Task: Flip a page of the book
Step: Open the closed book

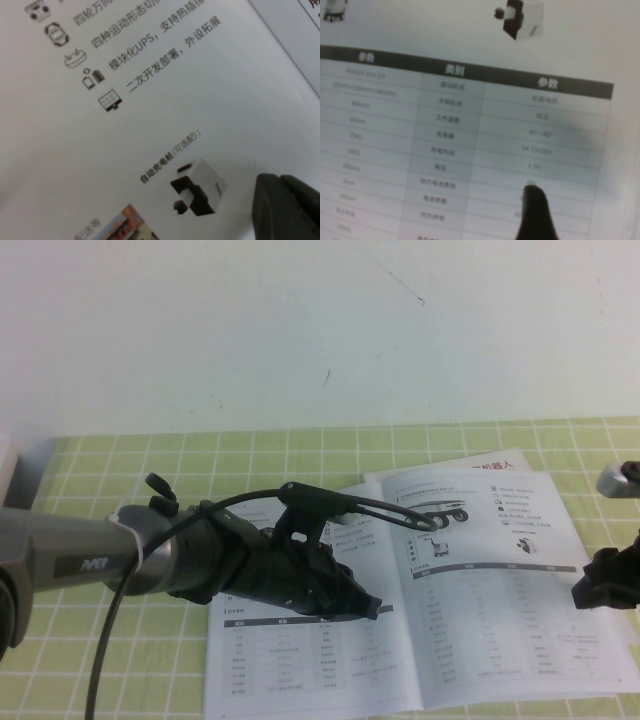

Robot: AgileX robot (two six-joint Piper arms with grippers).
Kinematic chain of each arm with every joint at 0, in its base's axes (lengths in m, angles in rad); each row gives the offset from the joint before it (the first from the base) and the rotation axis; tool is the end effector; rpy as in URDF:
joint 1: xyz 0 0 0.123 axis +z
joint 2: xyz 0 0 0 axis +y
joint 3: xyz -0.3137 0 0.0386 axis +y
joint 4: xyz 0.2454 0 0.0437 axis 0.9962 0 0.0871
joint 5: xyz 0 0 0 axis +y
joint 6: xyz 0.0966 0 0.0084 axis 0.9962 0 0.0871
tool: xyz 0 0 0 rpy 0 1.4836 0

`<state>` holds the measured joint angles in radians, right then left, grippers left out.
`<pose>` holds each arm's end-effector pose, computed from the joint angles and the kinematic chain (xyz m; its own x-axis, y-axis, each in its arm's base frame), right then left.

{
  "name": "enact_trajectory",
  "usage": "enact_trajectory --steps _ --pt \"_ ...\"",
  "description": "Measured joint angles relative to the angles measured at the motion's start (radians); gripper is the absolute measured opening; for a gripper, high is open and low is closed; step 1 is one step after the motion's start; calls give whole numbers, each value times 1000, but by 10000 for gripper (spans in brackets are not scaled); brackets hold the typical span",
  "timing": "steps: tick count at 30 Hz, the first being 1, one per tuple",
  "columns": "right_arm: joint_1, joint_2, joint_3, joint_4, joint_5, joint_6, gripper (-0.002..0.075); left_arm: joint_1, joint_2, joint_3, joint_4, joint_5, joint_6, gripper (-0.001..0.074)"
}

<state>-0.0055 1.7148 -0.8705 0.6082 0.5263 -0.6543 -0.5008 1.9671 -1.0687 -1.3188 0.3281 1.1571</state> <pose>0.3125 0.0261 0.1869 -0.9158 -0.1024 -0.3882 -0.2022 0.9530 0.2256 0.3375 -0.2192 0.1608 -0.7699 0.2616 -0.5820 0.5192 0.7870 -0.3332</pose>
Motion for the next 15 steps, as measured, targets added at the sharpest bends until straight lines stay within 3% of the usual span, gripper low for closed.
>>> enact_trajectory --steps 15 --pt "0 58 -2 70 -7 -36 438 0 0 -2 2 1 -1 -4"
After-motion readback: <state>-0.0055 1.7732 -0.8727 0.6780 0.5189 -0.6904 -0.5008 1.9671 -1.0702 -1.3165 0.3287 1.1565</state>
